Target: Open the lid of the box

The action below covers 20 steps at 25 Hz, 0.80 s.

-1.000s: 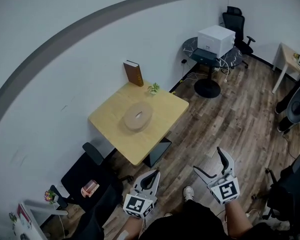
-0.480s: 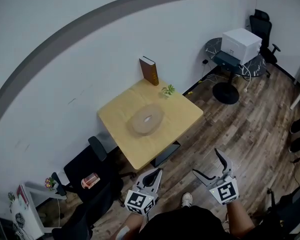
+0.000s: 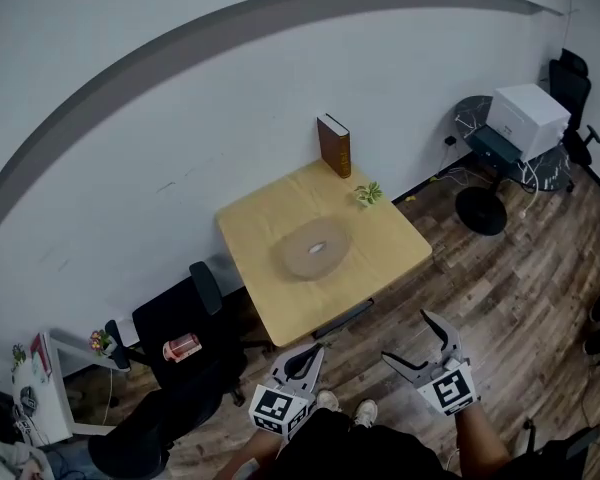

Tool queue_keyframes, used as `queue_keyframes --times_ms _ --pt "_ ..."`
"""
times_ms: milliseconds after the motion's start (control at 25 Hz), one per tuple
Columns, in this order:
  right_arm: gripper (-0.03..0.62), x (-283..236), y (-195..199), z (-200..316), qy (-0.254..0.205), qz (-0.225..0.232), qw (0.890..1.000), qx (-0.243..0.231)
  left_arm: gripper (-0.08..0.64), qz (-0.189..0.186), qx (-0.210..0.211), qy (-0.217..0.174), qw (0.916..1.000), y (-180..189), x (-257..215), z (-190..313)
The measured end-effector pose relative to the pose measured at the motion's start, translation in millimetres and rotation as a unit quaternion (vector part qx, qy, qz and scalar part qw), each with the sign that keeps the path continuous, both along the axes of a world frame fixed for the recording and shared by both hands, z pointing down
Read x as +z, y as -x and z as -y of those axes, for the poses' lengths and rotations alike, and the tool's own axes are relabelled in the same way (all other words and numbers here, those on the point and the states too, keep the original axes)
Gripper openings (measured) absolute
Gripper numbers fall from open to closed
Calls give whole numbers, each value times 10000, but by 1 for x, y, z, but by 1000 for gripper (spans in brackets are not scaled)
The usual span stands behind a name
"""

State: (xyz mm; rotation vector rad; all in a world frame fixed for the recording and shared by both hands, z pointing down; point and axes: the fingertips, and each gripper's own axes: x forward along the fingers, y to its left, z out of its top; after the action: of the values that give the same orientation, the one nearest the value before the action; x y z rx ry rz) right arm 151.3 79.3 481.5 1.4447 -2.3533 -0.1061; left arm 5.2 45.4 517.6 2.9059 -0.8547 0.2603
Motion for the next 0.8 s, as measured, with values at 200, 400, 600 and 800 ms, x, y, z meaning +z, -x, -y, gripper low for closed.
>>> queue_keyframes --times_ms 200,400,600,800 --pt "460 17 8 38 302 3 9989 -348 17 51 -301 95 9995 1 15 36" --pt "460 24 22 88 461 -29 9971 -608 17 -44 -474 126 9988 5 18 82" --pt "460 35 40 134 599 -37 9940 -914 17 -98 -502 133 9986 9 19 123" --pt "452 40 50 172 811 26 9897 -1179 17 -72 -610 138 9980 19 21 155"
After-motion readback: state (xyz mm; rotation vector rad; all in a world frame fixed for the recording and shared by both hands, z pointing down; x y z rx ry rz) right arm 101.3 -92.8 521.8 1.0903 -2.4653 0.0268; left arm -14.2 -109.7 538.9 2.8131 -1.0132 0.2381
